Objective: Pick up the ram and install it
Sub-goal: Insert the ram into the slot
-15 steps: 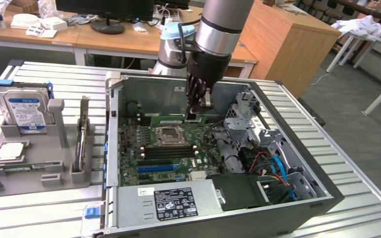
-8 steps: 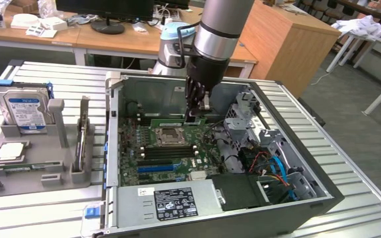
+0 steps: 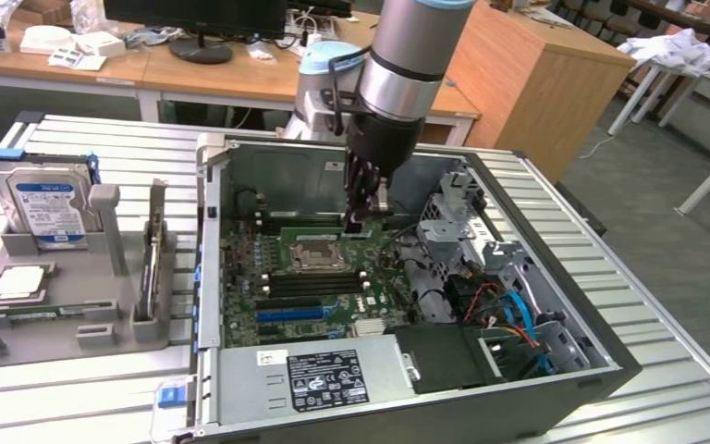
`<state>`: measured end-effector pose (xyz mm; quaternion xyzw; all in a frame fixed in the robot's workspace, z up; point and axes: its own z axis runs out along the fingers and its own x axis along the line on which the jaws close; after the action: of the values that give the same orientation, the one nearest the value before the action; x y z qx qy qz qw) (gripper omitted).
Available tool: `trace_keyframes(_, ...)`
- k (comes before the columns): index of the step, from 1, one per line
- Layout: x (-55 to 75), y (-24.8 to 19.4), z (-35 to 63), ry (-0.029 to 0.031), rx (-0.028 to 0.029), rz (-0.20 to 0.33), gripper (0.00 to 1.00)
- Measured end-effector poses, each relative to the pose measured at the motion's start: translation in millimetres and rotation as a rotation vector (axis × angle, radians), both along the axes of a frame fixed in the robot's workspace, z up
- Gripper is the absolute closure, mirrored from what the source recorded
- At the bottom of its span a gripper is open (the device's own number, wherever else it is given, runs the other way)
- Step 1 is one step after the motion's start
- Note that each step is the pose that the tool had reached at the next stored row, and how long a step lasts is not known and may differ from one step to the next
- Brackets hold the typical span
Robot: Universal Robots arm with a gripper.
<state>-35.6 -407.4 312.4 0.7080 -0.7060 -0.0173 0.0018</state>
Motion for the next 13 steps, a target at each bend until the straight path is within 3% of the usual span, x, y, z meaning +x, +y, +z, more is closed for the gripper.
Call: trace_keyframes(13, 0.0, 0.0, -15.2, 0.0, 0.0001, 0.0, 0.89)
